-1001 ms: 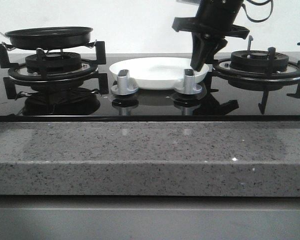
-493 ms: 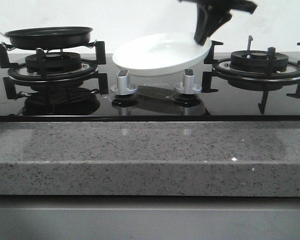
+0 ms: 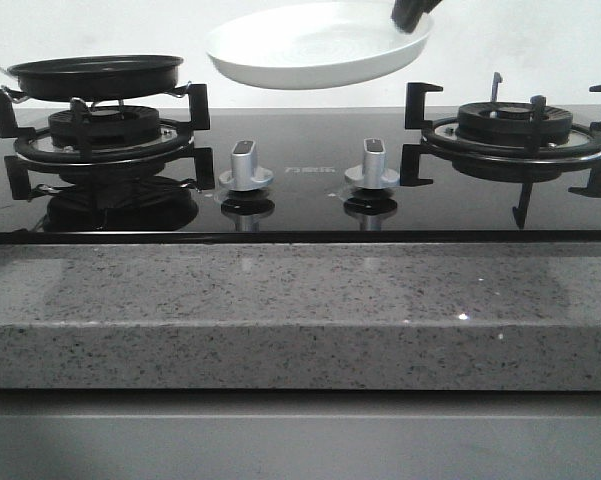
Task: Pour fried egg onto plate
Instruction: 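Lift the white plate with the right gripper toward the frying pan, then grasp the pale green pan handle with the left gripper and lift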
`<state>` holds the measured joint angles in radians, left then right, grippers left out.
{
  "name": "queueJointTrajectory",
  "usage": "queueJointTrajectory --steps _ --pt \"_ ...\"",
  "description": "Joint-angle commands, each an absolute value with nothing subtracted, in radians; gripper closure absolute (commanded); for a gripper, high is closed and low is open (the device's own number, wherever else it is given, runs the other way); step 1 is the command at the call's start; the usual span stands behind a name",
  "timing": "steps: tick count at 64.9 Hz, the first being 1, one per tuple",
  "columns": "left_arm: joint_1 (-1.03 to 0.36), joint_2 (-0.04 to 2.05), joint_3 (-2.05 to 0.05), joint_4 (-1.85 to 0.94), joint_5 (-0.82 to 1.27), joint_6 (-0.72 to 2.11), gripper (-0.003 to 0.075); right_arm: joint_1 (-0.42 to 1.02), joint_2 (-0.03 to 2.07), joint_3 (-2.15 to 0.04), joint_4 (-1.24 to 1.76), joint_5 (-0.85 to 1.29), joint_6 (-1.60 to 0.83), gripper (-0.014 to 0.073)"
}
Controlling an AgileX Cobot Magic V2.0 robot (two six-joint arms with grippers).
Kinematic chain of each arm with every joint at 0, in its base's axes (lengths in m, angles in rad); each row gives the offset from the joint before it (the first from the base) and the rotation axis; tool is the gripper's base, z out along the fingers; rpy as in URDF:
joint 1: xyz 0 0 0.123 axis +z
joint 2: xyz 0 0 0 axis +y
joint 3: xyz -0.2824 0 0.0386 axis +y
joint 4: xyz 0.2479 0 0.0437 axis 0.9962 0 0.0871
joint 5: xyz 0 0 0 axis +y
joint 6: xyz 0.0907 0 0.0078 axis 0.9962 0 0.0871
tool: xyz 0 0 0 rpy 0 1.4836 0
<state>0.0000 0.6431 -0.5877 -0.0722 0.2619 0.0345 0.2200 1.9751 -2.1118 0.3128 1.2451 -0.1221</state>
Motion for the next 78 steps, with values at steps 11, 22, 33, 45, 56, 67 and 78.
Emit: queueJointTrajectory --steps 11,22,33,45,56,67,78 --pt "-0.006 0.648 -0.626 -0.072 0.178 0.024 0.0104 0.266 1.696 -1.734 0.373 0.991 -0.168 0.0655" --pt "-0.006 0.648 -0.626 -0.072 0.178 0.024 0.0104 0.276 1.594 -1.504 0.384 0.889 -0.171 0.0655" --pt "-0.006 0.648 -0.626 -0.072 0.182 0.024 0.0104 0.276 1.568 -1.428 0.4 0.848 -0.173 0.0655" --pt "-0.006 0.648 -0.626 -0.072 0.182 0.024 0.0104 0.276 1.568 -1.428 0.426 0.865 -0.173 0.0655" --pt "-0.006 0.648 -0.626 -0.072 0.182 0.024 0.0104 0.276 1.569 -1.428 0.426 0.872 -0.173 0.0655" --pt "-0.006 0.648 -0.626 -0.072 0.182 0.024 0.0104 0.276 1.57 -1.428 0.426 0.872 -0.173 0.0655" --pt "-0.006 0.648 -0.626 -0.081 0.168 0.024 0.0104 0.276 1.57 -1.428 0.426 0.872 -0.173 0.0655"
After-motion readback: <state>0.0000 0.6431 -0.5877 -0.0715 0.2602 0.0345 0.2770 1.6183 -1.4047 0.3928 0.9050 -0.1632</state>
